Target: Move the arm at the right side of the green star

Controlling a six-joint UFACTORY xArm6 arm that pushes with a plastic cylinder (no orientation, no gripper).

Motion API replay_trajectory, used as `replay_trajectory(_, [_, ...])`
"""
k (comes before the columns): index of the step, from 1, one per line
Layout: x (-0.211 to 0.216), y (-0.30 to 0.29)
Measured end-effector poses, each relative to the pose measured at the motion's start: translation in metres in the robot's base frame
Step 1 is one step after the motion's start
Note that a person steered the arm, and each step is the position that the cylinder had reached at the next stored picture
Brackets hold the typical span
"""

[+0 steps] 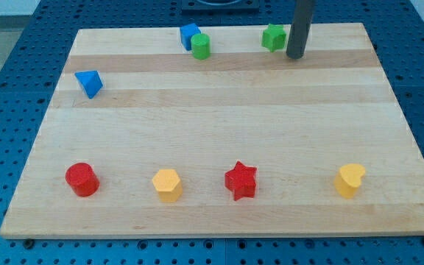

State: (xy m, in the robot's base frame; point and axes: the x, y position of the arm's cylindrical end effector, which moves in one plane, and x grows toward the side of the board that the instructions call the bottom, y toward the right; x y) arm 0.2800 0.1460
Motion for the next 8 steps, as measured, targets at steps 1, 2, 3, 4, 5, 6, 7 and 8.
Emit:
replay_trajectory(1, [0.000,0.030])
replay_trajectory(2, [-0.007,0.045])
replay_trajectory(3, [-0.057,0.045])
replay_trajectory(4, [-0.074,0.045])
replay_trajectory(5, [-0.058,0.045])
replay_trajectory(6, [-0.028,0.045])
replay_trajectory(7, [-0.022,0.028])
replay_trajectory(8, [-0.035,0.002])
